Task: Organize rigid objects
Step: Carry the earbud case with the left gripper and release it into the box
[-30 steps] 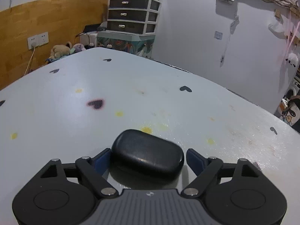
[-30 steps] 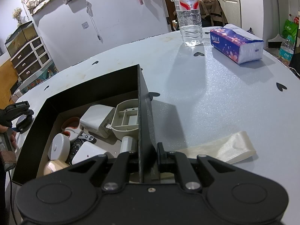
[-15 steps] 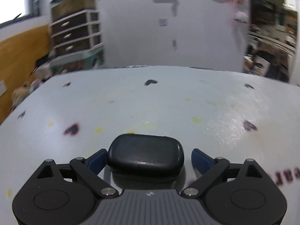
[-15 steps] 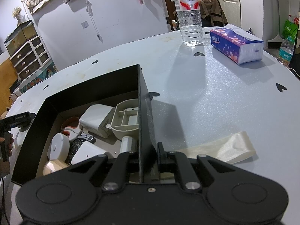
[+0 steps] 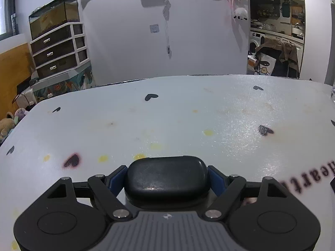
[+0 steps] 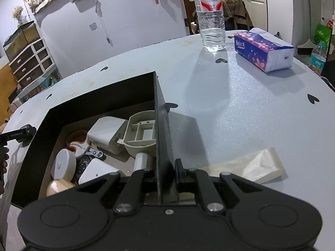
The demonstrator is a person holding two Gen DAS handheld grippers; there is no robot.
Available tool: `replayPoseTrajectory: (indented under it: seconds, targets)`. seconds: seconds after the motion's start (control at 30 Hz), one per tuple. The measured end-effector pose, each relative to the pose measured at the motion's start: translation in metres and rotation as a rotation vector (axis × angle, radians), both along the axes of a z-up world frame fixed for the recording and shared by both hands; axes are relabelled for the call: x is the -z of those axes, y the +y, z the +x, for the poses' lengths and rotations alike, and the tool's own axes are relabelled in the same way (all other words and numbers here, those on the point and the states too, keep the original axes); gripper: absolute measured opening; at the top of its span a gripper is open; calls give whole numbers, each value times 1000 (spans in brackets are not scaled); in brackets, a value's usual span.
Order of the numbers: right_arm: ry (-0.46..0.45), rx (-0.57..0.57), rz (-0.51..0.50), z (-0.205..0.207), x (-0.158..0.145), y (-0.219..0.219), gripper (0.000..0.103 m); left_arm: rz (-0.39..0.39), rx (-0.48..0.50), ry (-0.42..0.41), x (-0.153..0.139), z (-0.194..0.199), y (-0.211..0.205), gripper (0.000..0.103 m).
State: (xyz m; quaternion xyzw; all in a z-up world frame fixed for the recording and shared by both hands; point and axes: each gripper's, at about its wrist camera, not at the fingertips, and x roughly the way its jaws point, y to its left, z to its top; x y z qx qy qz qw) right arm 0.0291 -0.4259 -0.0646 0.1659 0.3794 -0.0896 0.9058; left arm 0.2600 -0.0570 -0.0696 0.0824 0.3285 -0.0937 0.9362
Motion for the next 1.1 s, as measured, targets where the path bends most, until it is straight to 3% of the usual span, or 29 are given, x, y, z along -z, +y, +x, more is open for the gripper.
replayPoseTrajectory:
  seconds: [0.1, 0.33, 0.53, 0.83, 1.1]
  targets:
    - [0, 1, -1, 0, 0, 0, 10, -39, 24, -19, -10, -9, -6, 81]
    - [0, 0, -3, 0, 0, 0, 9, -119, 197, -116, -63, -49, -50, 81]
    - [0, -1, -11, 0, 0, 1, 9, -150, 378, -95, -87, -80, -97, 81]
    - [-1, 0, -8, 0, 0, 1, 9, -91, 649, -19, -74, -117, -159, 81]
    - [-1, 0, -7, 0, 0, 1, 9, -8, 704, 31, -51, -118, -189, 81]
